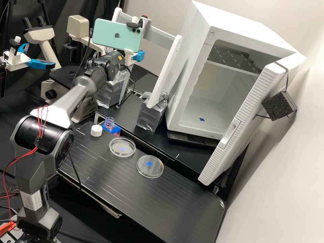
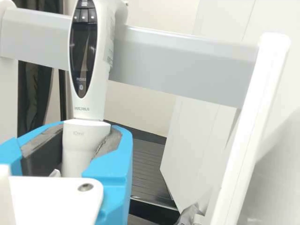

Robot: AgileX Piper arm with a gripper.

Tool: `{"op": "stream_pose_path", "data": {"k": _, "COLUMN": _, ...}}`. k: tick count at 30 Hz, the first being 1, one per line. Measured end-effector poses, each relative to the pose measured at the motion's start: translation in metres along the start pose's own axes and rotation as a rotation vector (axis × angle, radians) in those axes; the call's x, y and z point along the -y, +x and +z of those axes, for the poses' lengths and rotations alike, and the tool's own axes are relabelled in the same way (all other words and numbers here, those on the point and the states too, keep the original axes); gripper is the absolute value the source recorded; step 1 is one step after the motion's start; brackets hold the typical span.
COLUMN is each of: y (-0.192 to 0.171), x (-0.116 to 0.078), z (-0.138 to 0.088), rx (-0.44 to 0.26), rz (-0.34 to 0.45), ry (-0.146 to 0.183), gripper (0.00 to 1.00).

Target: Use the pipette

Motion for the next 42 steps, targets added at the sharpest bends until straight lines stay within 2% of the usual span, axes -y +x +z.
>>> {"op": "stream_pose_path", "data": {"k": 1, "y": 0.0, "x": 0.001, "z": 0.001, "rx": 0.003, "rz": -0.002, "ry": 0.002, "gripper": 0.0}}
{"op": "stream_pose_path", "data": {"k": 2, "y": 0.0, "x": 0.002, "z": 0.001, "rx": 0.005, "rz": -0.005, "ry": 0.0, "gripper": 1.0}}
{"op": "stream_pose_path", "data": {"k": 10, "y": 0.001, "x": 0.007, "z": 0.001, "rx": 0.0, "rz": -0.002, "ry": -0.006, "gripper": 1.0}}
{"op": "stream_pose_path", "data": {"k": 19, "y": 0.003, "x": 0.011, "z": -0.003, "rx": -0.067, "rz": 0.03, "ry": -0.019, "gripper": 1.0}}
{"op": "stream_pose_path", "data": {"k": 25, "y": 0.002, "x": 0.022, "z": 0.004, "rx": -0.084, "rz": 0.009, "ry": -0.024, "gripper": 1.0}}
{"op": "stream_pose_path", "data": {"k": 27, "y": -0.002, "x": 0.029, "z": 0.011, "rx": -0.092, "rz": -0.001, "ry": -0.006, "gripper": 1.0}}
{"op": "stream_pose_path", "data": {"k": 28, "y": -0.005, "x": 0.031, "z": 0.014, "rx": -0.094, "rz": 0.003, "ry": 0.027, "gripper": 1.0}}
{"op": "stream_pose_path", "data": {"k": 29, "y": -0.01, "x": 0.033, "z": 0.017, "rx": -0.096, "rz": 0.015, "ry": 0.032, "gripper": 1.0}}
{"op": "stream_pose_path", "data": {"k": 30, "y": -0.013, "x": 0.033, "z": 0.02, "rx": -0.094, "rz": 0.036, "ry": 0.008, "gripper": 1.0}}
{"op": "stream_pose_path", "data": {"k": 32, "y": -0.024, "x": 0.032, "z": 0.028, "rx": -0.091, "rz": 0.095, "ry": 0.024, "gripper": 1.0}}
{"op": "stream_pose_path", "data": {"k": 37, "y": -0.062, "x": 0.032, "z": 0.059, "rx": -0.089, "rz": 0.328, "ry": 0.041, "gripper": 1.0}}
{"op": "stream_pose_path", "data": {"k": 39, "y": -0.074, "x": 0.034, "z": 0.07, "rx": -0.106, "rz": 0.395, "ry": 0.041, "gripper": 1.0}}
{"op": "stream_pose_path", "data": {"k": 42, "y": -0.089, "x": 0.044, "z": 0.089, "rx": -0.136, "rz": 0.463, "ry": 0.061, "gripper": 1.0}}
